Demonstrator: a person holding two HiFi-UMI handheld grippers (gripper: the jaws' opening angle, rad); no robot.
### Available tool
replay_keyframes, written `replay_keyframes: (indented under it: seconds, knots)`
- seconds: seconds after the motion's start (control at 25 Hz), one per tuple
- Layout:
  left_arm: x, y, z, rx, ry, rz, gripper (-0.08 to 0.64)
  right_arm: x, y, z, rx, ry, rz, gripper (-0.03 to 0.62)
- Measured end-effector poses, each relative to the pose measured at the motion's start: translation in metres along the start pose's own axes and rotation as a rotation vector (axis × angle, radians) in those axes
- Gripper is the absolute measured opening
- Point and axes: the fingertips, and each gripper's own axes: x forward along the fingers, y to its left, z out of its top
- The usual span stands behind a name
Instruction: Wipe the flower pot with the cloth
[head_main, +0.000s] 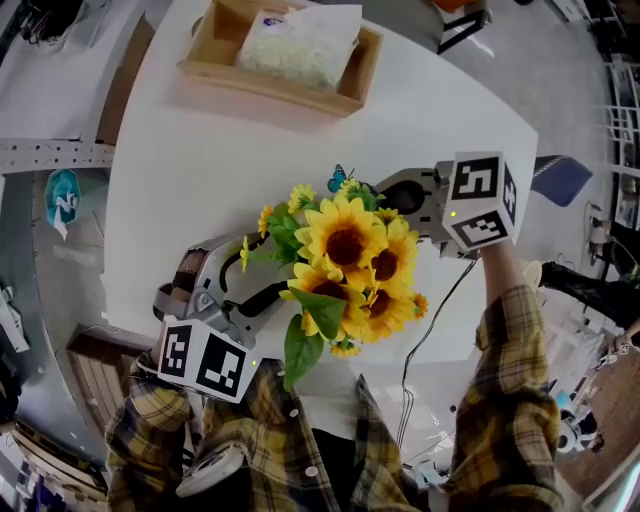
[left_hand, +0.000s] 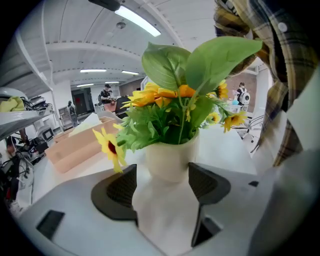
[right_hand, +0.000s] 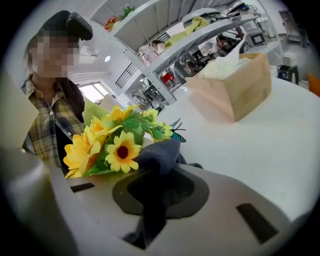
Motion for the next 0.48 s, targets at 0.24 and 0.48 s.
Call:
replay_keyframes:
  seconds: [0.24,0.48]
  knots:
    - [-0.006,0.006,-0.001,-0.024,0.019,0.083,0.319,-0.011,0.033,-0.042,0.101,-0.202,-0.162,0.028]
    - [-0.006,0.017,-0.002,-0.064,0.034,0.164,0.288,-0.004,0.060,-0.070,0.251,-0.367,-0.349,0.028]
